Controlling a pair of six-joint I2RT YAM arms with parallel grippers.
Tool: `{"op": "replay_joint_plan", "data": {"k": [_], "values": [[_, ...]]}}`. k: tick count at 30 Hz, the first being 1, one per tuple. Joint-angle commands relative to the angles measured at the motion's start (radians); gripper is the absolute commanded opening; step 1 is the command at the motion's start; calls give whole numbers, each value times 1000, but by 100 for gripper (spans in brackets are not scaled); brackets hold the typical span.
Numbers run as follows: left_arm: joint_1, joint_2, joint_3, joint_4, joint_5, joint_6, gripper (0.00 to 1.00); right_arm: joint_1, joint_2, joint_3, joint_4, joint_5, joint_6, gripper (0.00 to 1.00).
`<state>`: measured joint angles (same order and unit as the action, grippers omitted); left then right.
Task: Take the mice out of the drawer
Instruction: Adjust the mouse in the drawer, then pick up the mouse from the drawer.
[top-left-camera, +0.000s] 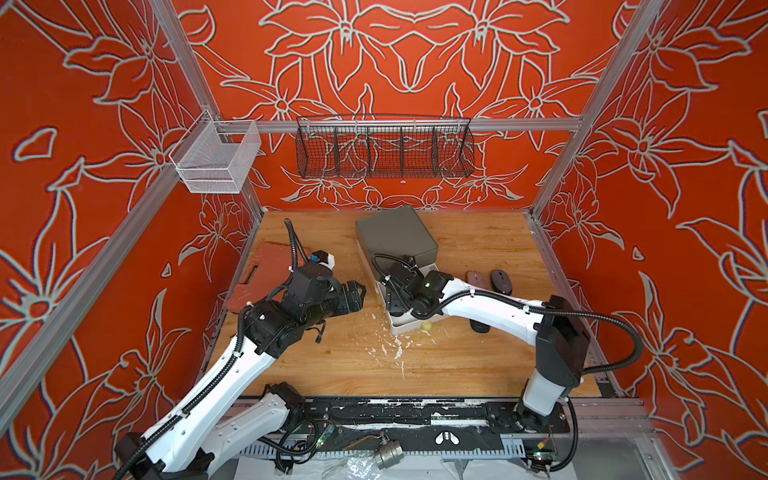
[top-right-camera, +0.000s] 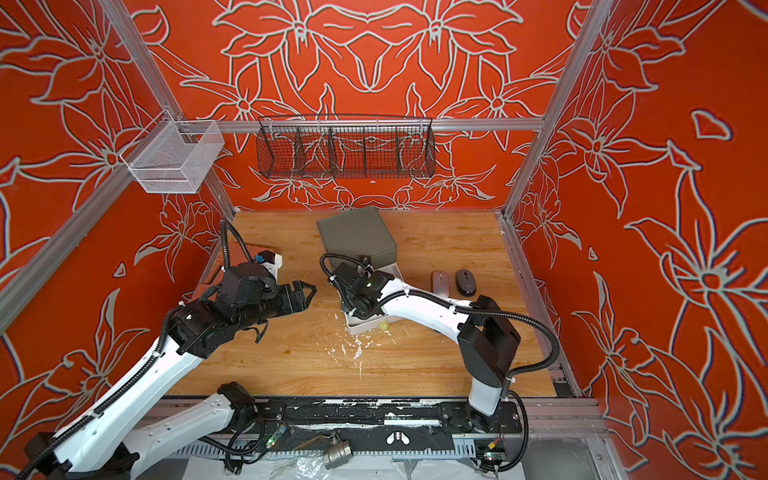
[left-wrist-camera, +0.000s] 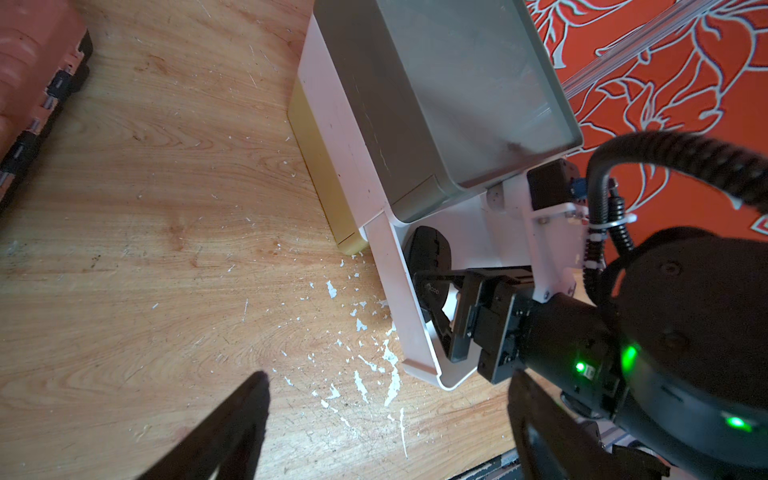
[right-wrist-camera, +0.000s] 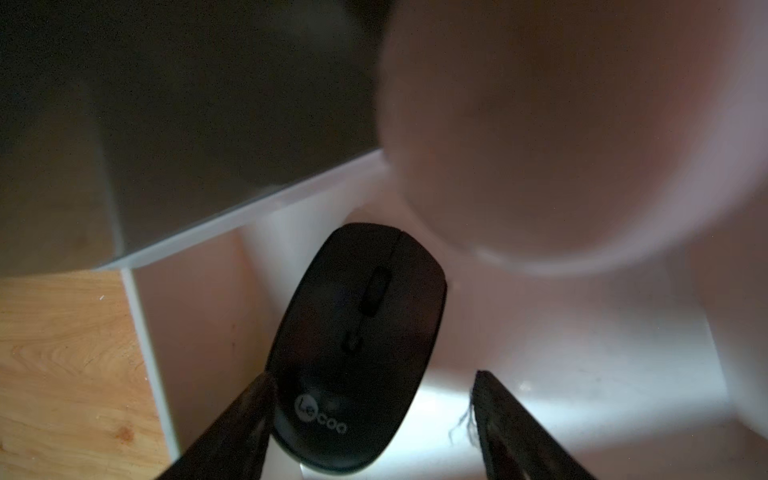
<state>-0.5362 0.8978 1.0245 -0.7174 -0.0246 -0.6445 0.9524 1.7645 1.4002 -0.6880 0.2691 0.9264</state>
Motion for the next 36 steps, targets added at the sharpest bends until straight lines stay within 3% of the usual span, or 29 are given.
{"op": "replay_joint_plan", "data": {"k": [1,11,19,30,36], "values": [[-2,10,9,-5,-5,-8,87,-3,43,45,0,51,40,77],[-2,33,20,7,8,-6,87,-11,-17,-40,-47,135,60,69],[-2,42,26,16,12,-7,87,-25,-107,-88,-59,128,45,66],[-2,81,68,26,32,-2,87,-43,-36,-40,13,64,-32,82],[-2,122,78,38,41,-1,87,-65,-7,-48,18,56,-41,84]]}}
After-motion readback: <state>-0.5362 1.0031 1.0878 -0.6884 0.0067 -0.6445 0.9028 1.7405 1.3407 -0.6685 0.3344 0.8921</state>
